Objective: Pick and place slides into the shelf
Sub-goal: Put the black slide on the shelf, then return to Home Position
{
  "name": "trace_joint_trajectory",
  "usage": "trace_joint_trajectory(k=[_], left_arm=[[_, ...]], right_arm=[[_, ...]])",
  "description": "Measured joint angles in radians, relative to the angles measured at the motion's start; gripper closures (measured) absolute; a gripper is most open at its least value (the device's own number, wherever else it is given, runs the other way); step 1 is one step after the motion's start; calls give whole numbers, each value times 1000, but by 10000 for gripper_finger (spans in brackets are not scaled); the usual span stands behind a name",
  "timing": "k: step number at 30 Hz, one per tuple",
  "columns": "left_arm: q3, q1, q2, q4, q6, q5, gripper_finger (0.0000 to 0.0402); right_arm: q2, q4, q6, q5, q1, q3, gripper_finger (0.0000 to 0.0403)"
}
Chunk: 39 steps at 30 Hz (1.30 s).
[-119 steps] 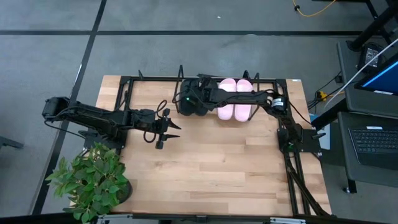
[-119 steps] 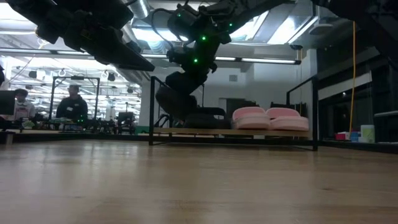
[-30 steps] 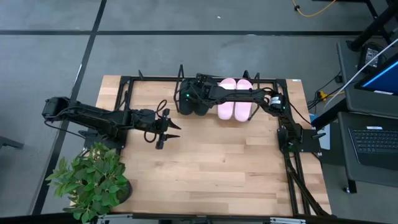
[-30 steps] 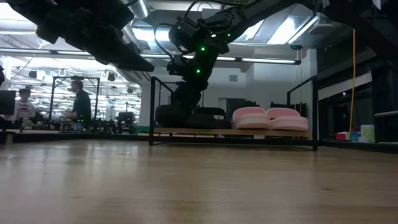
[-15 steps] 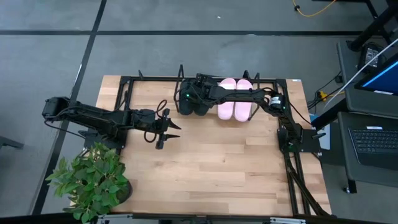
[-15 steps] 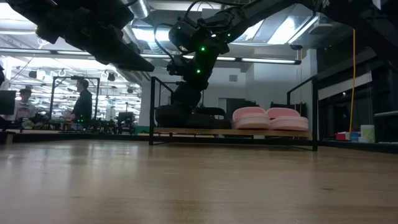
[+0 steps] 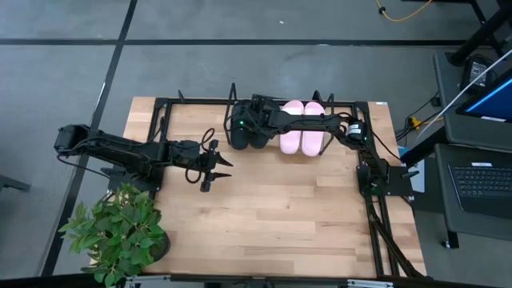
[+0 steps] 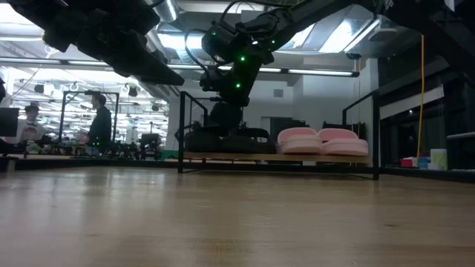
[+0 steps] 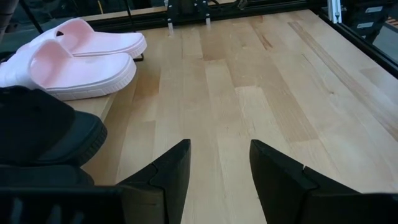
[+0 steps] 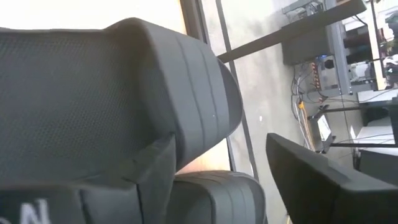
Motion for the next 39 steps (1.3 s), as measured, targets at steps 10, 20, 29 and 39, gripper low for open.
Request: trace_joint_trajectory(k=[10,20,29,39], left_arm=[[0,0,0,0,0,0,244],[0,0,0,0,4,0,244],[0,0,0,39,4,0,244],[0,17,-25,41,4,-26,245]], right_arm=[[0,-104,21,26,29,90,153],[0,-467,229,-77,84,260,181],[-2,-550,348,-293,133,369,380],[-10,-655,431,-149,270,372,399]])
